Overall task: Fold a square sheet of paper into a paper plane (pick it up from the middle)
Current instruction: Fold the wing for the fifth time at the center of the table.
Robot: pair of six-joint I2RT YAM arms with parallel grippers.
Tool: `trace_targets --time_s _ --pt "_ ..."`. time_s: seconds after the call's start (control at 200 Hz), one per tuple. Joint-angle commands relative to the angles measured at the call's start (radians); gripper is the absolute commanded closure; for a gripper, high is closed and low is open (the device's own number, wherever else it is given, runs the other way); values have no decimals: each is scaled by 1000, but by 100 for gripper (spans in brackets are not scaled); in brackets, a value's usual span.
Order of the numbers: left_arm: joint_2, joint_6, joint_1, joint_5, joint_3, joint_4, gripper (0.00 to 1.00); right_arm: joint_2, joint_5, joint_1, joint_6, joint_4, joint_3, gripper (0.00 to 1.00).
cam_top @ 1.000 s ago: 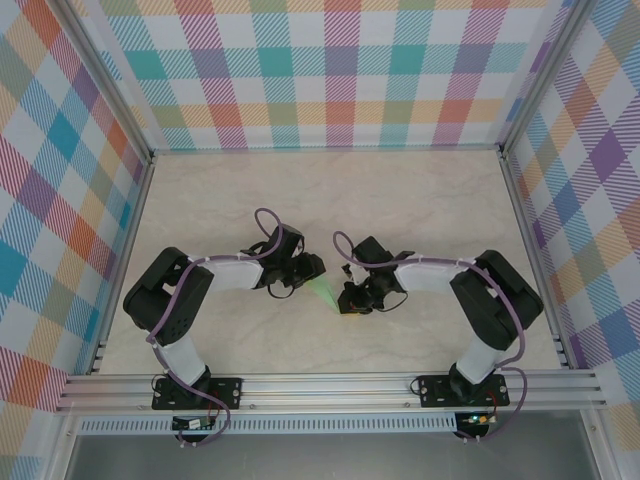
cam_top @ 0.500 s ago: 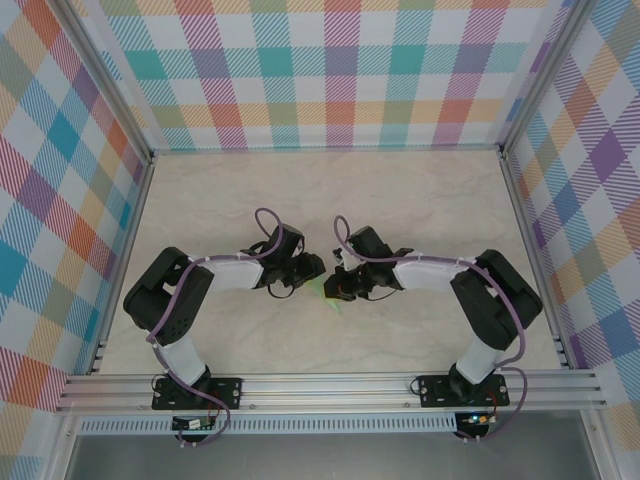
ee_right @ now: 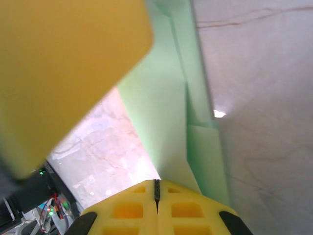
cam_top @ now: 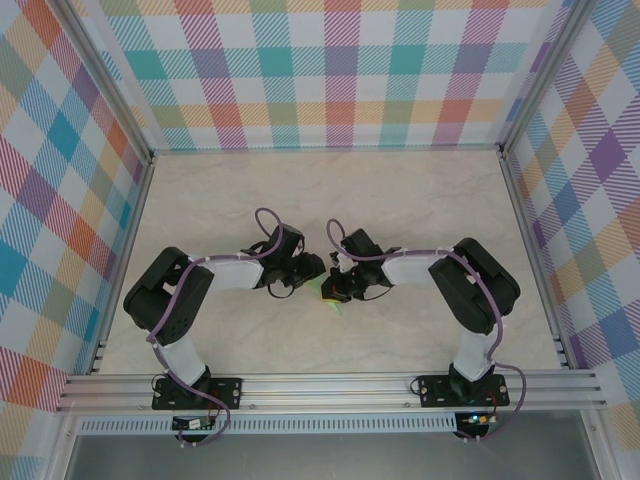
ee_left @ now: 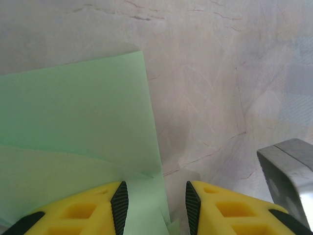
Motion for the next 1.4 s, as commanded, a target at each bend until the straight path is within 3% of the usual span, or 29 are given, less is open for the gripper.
trace_targets --time_s 0.0,0.26,0.59,0.975,1.395 --pt "30 24 3 -17 6 -64 61 15 38 -10 -20 -47 -14 95" --pt "17 46 6 1 23 -71 59 33 33 -19 6 -33 -76 96" --pt "-162 120 9 -12 101 -153 49 51 45 -19 81 -50 -84 100" --pt "-156 21 1 31 -56 65 51 67 54 -19 152 -82 -70 100" --pt "-105 0 -22 55 -80 137 51 71 64 -19 171 -95 -67 100"
